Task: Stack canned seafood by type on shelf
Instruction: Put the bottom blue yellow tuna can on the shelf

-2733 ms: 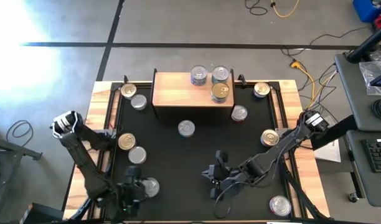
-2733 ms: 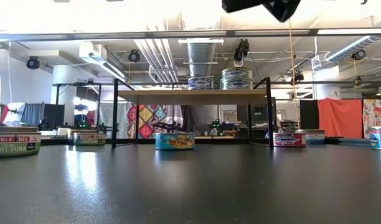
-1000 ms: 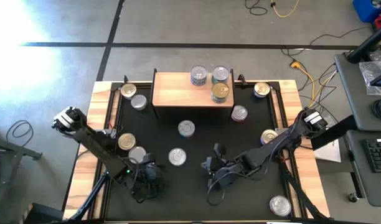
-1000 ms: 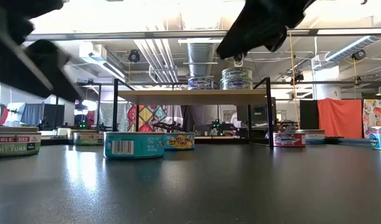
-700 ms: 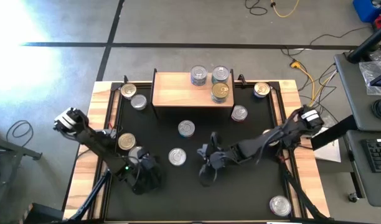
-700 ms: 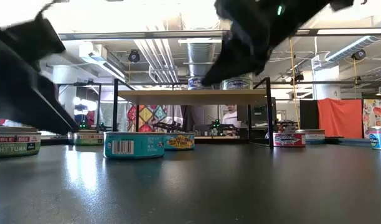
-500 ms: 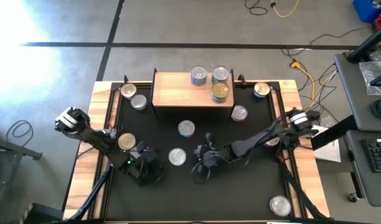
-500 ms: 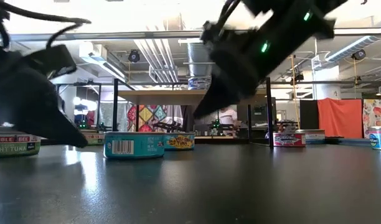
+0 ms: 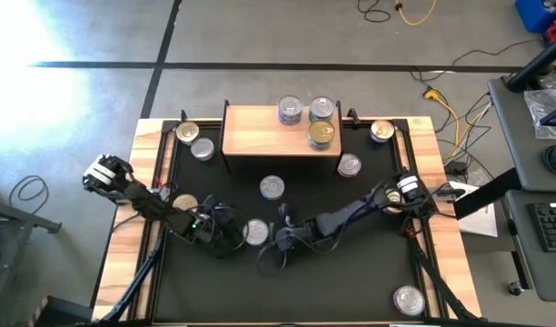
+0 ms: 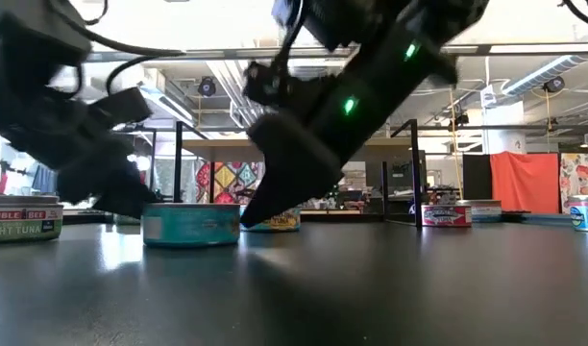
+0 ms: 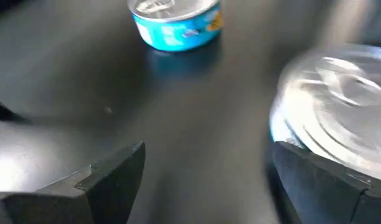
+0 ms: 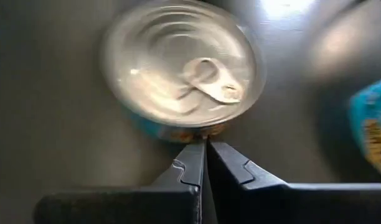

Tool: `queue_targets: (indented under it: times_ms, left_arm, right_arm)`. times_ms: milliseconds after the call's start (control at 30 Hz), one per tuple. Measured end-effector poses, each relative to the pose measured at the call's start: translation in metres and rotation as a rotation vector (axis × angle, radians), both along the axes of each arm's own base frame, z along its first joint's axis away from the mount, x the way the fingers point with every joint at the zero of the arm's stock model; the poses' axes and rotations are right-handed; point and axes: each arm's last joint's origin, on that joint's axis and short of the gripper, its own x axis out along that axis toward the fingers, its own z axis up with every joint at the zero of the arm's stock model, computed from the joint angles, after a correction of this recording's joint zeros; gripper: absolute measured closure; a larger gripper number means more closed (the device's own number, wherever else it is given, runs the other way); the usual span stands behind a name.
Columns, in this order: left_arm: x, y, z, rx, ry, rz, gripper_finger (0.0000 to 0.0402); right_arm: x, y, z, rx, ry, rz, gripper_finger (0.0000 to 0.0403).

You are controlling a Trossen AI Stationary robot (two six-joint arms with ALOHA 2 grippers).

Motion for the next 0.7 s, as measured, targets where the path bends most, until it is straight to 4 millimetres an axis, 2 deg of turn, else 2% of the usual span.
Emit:
queue_targets:
  times_ms: [167,300,433,533,700]
  left_arm:
    - [0.008,0.012,0.003,0.062,0.024,-0.009,0.0064]
    - [0.004,0.006,0.011,0.046,0.074,-0.072,0.0064]
    - [-0.013,-0.017,0.014,-0.082,0.08,-0.156,0.0064]
    - [-0.023,-0.034,0.009,-0.131,0.032,-0.161,0.0064]
    - [-0.015,-0.037,-0.001,-0.071,-0.002,-0.079,0.0064]
  right_arm:
    - [-0.009,0.024,0.024,-0.001,0.077,0.032,0.039]
    - [-0.013,0.026,0.035,-0.047,0.092,0.01,0.039]
    - [-0.009,0.013,0.028,-0.103,0.082,-0.063,0.039]
    - [-0.001,-0.002,0.013,-0.115,0.076,-0.109,0.039]
    - [0.013,-0.005,-0.003,-0.082,0.036,-0.077,0.039]
